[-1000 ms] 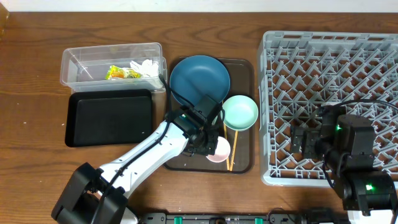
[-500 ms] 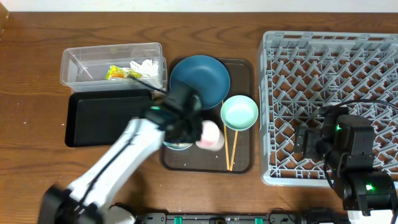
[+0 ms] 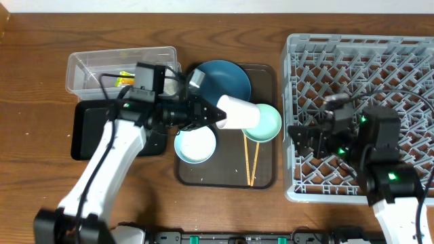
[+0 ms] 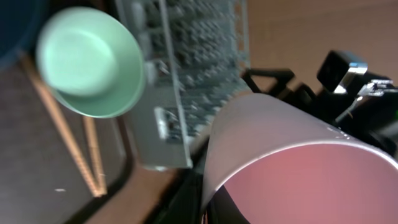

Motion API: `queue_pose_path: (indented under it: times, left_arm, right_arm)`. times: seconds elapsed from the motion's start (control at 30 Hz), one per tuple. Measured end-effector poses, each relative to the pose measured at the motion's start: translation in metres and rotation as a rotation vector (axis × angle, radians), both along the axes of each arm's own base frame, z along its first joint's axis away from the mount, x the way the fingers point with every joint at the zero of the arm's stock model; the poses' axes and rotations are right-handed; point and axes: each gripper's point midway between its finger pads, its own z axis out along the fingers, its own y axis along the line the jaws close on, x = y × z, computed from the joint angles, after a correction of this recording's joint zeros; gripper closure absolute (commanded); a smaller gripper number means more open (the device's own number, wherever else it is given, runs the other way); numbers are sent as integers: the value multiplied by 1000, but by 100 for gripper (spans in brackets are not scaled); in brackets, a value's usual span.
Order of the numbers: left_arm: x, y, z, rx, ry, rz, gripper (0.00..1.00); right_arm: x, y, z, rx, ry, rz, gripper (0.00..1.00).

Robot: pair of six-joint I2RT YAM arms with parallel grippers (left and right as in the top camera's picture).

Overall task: Sort waste into correct bins and load items into the dishwasher rack
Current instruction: 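Hand the pink cup from the left gripper to the right gripper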

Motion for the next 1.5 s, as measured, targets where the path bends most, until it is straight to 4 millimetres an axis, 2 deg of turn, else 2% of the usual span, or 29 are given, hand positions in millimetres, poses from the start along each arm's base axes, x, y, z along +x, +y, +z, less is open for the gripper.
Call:
queue_pose_path:
  times: [0.07,0.17,0.43,0.67,0.87,1.2,1.23,1.3,1.4,1.5]
  left_arm:
    - [-2,-4,-5,-47,49,-37,94]
    - [-3,-9,-9,-102,95,-78,94]
    - [-9,-27,-5,-184,80,-170,94]
    - [-12,-41,-2,-184,80,-198,94]
    - [-20,-59,-4,-153,86,-218,94]
    - [-12,-65,0,-153,78,-197,94]
    - [-11,-65,1,-155,76,-195,94]
    - [-10,-66,2,-159,76,-191,94]
    - [-10,-66,3,-162,86,-190,94]
    - [-10,-66,3,-162,92,-188,94]
  right_arm:
    - [-1,19,8,77,-30,121,1]
    - [-5,36,13,151,-40,237,1]
    - [-13,61,17,300,-55,456,1]
    - [-12,66,25,339,-106,520,1]
    - [-16,69,33,367,-138,563,17]
    - [-18,69,33,378,-120,565,18]
    - [-18,69,33,378,-119,565,20]
    - [-18,69,32,375,-123,565,29]
    - [-17,69,31,368,-120,557,32]
    - [-17,69,31,368,-123,559,39]
